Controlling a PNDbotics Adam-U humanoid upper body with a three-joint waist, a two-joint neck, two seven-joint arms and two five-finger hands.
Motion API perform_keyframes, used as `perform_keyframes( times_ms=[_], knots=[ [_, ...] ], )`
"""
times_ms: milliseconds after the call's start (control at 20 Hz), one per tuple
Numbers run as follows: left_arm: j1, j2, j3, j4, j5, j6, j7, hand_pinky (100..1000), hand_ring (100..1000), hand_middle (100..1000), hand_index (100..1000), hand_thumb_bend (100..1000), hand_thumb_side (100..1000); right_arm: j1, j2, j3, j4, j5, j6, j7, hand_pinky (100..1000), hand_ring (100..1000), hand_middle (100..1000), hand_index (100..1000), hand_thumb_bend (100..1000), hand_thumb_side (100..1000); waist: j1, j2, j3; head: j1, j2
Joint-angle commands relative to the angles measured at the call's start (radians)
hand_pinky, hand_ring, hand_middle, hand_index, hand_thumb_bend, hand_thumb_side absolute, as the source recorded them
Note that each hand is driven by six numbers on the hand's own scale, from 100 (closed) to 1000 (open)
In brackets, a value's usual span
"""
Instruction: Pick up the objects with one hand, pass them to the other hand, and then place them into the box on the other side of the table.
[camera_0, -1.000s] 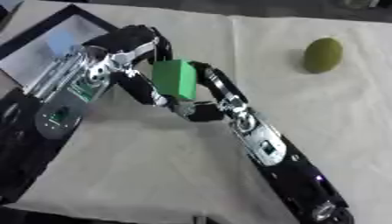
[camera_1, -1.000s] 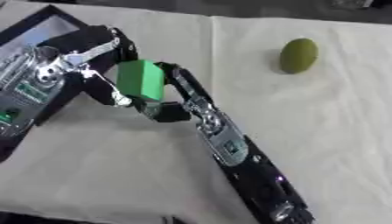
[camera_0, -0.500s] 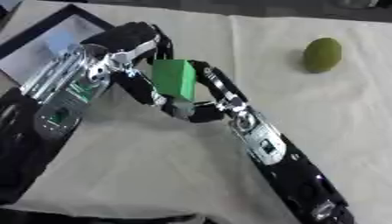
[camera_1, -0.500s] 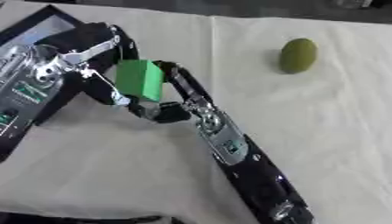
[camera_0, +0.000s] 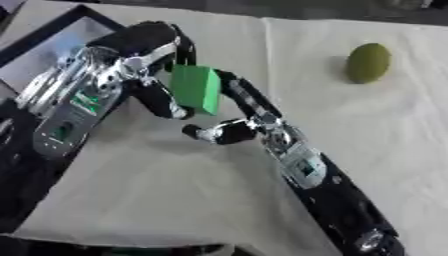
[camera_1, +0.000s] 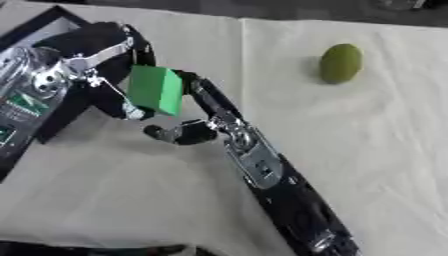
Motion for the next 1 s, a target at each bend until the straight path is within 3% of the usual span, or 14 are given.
perform_keyframes(
  times_ms=[50,700,1000],
  knots=[
    [-0.009,0.023,0.027,-0.051,0.007,0.001,-0.011,673,527,423,393,390,100,-0.009,-0.002,-0.006,-0.008,0.021,0.013,-0.007,761,816,679,852,539,196,0.003,-0.019,-0.002,0.005,-0.001],
    [0.036,0.101,0.137,-0.263,0.143,0.097,0.052,662,510,423,379,323,100,-0.016,-0.032,-0.024,-0.035,0.022,0.042,-0.023,761,818,686,853,530,176,-0.002,-0.019,-0.009,0.048,-0.013],
    [0.022,0.169,0.186,-0.289,0.213,0.128,0.086,667,516,432,380,329,100,-0.018,-0.041,-0.032,-0.046,0.003,0.057,-0.027,758,816,684,848,512,164,-0.001,-0.027,-0.013,0.075,-0.009]
  ],
)
